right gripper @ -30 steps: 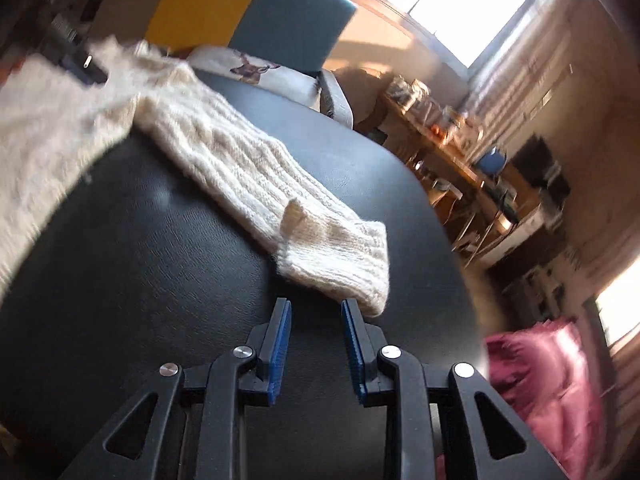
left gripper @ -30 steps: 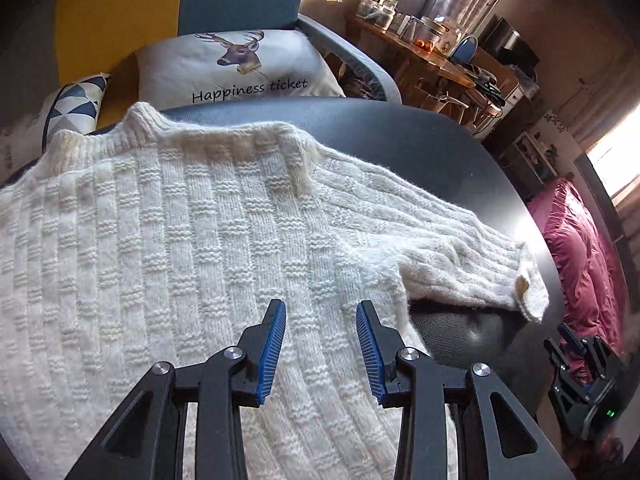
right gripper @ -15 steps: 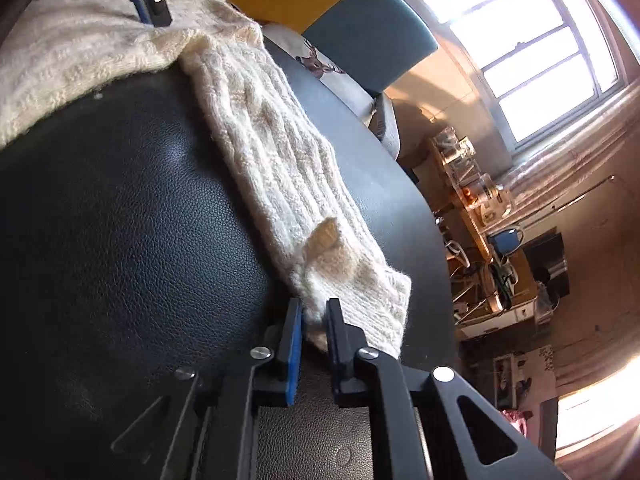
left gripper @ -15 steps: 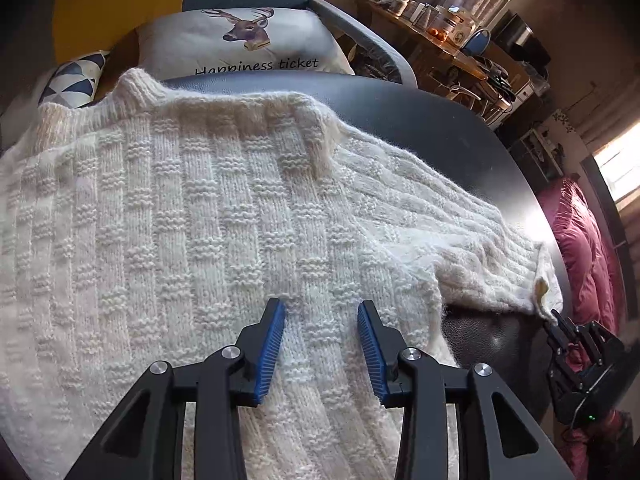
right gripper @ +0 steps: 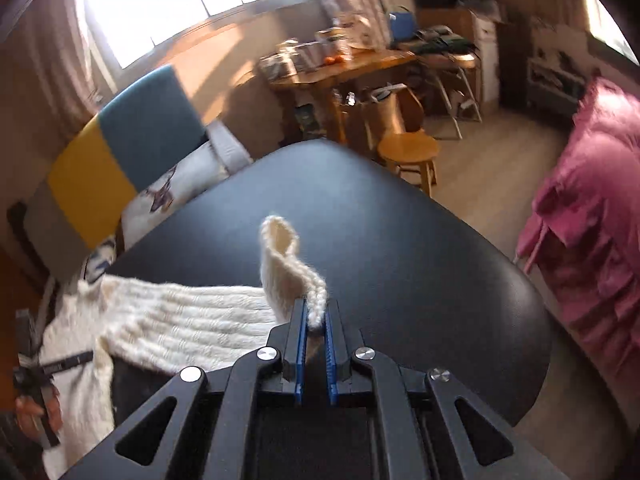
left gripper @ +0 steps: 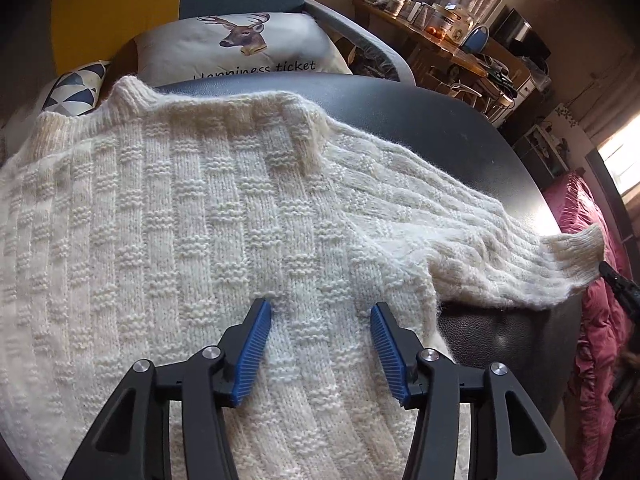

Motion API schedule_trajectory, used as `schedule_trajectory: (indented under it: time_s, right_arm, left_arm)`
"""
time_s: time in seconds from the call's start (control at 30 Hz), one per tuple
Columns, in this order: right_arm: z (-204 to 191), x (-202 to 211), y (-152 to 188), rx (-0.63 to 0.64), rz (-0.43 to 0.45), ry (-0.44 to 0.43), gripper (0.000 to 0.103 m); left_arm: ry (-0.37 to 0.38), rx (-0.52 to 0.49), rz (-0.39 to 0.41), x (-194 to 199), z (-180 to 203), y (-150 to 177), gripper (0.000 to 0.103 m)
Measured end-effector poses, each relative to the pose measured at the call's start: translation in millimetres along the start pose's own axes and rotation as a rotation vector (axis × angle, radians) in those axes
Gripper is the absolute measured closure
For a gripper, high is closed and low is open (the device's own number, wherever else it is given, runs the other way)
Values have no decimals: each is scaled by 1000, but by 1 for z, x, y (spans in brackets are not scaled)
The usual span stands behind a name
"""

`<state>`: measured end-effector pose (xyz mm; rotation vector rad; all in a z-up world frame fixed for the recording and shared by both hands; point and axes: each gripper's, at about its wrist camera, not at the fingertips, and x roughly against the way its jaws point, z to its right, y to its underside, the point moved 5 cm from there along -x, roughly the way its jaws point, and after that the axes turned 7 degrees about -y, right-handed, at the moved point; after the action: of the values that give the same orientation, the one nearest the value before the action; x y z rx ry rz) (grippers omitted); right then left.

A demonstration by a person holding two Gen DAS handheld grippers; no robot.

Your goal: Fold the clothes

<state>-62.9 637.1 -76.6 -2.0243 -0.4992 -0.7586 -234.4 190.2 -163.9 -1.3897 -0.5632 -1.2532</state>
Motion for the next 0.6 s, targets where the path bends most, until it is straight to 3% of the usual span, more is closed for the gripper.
schedule_trajectory:
  time_s: [0.1, 0.27, 0.4, 0.47, 0.6]
  right_arm:
    - [52, 0, 11, -193, 5, 8, 99]
    - [91, -3, 47, -306, -28, 70, 101]
    - [69, 9, 43, -230, 13, 7, 95]
    - [46, 6, 33, -172, -4, -59, 83]
    - [-5, -21, 22, 10, -76, -57, 82]
  left_arm:
    - [1, 2, 0, -1, 0, 0, 48]
    - [-18, -15, -7, -1, 2, 1, 47]
    - [-21, -8, -29, 1, 2, -3, 47]
    - [-22, -10, -25, 3, 1, -8, 46]
    - [-26, -22, 5, 10, 1, -21, 47]
